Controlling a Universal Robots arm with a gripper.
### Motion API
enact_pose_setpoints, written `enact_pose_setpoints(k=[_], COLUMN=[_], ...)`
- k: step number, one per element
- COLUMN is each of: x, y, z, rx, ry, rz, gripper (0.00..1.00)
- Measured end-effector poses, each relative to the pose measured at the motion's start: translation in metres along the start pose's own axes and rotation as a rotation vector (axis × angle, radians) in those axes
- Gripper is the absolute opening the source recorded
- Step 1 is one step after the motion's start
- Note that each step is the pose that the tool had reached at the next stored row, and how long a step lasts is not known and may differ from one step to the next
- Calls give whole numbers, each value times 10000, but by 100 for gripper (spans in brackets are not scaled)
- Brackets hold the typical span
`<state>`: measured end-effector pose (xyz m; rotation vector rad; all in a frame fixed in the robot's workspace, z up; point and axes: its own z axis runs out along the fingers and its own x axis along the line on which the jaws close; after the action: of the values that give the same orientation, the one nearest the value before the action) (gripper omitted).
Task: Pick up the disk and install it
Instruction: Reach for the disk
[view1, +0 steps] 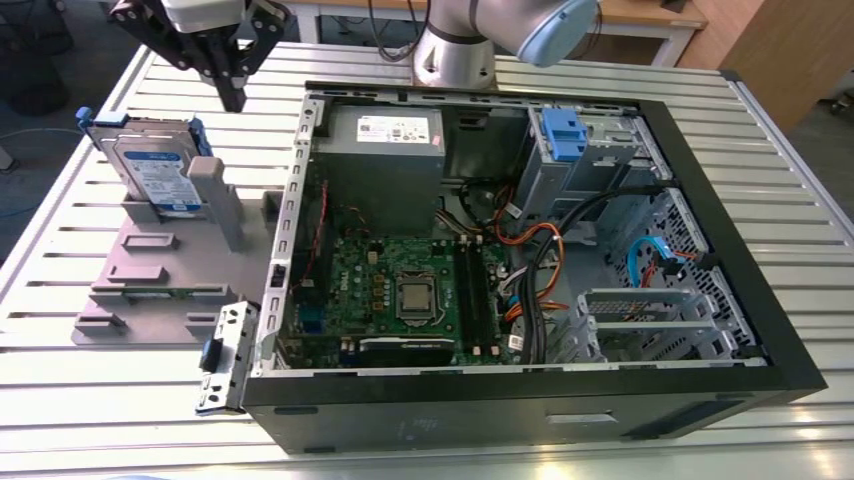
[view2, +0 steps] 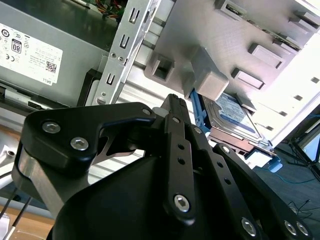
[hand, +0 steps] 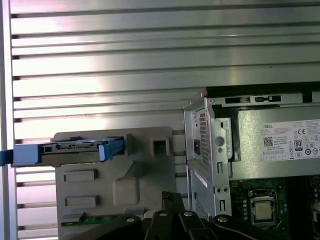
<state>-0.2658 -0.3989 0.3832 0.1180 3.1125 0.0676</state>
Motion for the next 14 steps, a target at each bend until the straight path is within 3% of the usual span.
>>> enact_pose_setpoints(k=[6,7,14], x=[16,117,136], y=[-1,-9,-11], z=[1,7,8], rx=[0,0,0], ry=[0,0,0], rz=[0,0,0], gripper=[11,11,11])
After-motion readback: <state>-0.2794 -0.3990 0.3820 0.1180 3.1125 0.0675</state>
